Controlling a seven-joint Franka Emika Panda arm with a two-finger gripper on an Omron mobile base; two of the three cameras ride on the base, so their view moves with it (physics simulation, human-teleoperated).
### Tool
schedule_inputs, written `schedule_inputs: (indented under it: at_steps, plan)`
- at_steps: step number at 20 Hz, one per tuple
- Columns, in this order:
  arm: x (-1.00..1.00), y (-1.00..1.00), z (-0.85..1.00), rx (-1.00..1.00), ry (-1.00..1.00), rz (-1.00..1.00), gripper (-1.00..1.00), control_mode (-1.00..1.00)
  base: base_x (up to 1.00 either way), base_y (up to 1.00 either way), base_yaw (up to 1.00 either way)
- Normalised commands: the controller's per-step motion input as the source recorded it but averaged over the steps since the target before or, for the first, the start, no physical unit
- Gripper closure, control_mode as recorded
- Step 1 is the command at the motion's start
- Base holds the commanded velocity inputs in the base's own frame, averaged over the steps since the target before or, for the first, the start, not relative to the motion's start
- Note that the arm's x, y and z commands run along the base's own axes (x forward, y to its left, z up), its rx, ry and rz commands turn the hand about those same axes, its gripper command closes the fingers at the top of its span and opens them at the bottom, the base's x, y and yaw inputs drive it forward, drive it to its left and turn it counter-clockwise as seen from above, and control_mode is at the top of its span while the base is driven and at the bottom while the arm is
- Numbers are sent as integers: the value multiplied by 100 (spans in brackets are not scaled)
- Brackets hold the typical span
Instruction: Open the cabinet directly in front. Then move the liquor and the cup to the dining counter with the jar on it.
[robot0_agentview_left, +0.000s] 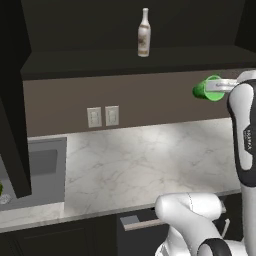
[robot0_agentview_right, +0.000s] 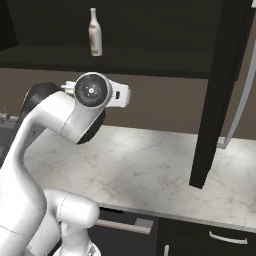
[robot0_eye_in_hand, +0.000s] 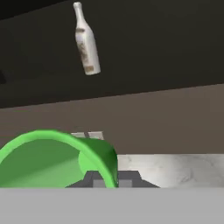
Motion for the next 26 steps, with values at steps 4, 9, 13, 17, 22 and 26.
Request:
schedule_inputs:
  at_steps: [4,9,13,17,22,26]
  plan:
    - [-73,54,-48,-10,62,11,100,-100,0,0,0]
    - [0,6,-1,-1,6,3,100,-100,0,0,0]
    - [-2,1,-35,-4,15,0,100,-100,0,0,0]
    - [-1,0,-4,-1,-9,0,100,-100,0,0,0]
    - [0,0,0,0,-7,0,100,-100,0,0,0]
    - [-7,0,0,0,0,0,100,-100,0,0,0]
